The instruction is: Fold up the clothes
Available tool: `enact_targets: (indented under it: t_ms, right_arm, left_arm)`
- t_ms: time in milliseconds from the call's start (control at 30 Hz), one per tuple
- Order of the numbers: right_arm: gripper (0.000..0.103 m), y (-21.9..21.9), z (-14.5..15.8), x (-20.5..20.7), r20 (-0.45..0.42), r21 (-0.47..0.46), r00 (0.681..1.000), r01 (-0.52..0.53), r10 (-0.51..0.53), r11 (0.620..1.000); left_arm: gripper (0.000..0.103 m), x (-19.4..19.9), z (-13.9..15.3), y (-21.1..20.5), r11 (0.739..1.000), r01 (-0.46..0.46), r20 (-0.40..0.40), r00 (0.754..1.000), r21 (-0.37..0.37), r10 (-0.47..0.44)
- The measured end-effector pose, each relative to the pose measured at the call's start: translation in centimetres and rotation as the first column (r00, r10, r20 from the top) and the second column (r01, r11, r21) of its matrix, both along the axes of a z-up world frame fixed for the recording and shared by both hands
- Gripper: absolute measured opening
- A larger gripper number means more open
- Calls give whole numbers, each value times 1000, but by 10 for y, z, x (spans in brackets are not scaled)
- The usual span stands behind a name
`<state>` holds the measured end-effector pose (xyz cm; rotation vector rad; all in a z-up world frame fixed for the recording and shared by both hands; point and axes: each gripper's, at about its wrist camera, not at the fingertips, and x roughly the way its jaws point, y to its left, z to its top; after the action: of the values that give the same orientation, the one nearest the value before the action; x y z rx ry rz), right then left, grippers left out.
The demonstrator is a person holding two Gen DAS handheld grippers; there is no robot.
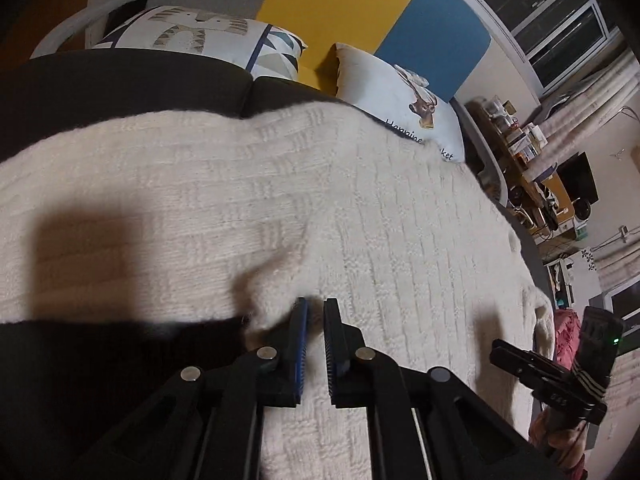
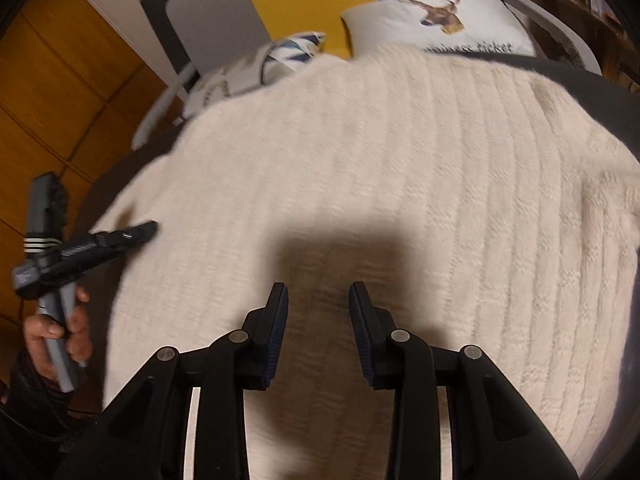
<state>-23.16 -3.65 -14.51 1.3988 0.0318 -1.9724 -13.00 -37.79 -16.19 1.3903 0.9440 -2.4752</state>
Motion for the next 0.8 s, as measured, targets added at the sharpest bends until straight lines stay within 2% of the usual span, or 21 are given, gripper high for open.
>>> enact_targets:
  t_ms: [100,200,333,367,433,600,700,800]
  right_arm:
    - [35,0,5,-5,-18,11,1000,-14,15,1000]
    - [35,-13,20,-17,-54,-11,997,-53,52,999]
    - [35,-53,42,-49,-133,-12,987,-98,96,995]
    - [35,-64,45,-60,-143,-10,985,-95,93,995]
    - [35,-78,36,-78,-139,23,987,-76,79,997]
    - [35,-112,14,-123,-133,106,990,-28,42,994]
    - [35,-132,1,-149,-132,152,991,-1,22,988]
    - [35,-130,5,-149,-150,123,988,-20,39,992]
  left_arm:
    - [9,-8,18,3,999,41,-54,998,-11,-42]
    - [10,-37,39,7,995,80,-109,990,-51,-85]
    - [10,-78,32,2,986,83,-27,996,-142,-88]
    - [10,-81,23,-4,987,62,10,998,-151,-61]
    - [10,-78,9,-15,986,26,59,998,-166,-16]
    - [10,-63,0,-22,989,17,15,1000,-145,-15]
    - [9,-65,11,-19,989,42,-35,998,-142,-47]
    - [9,-88,27,-15,987,80,-90,992,-142,-94]
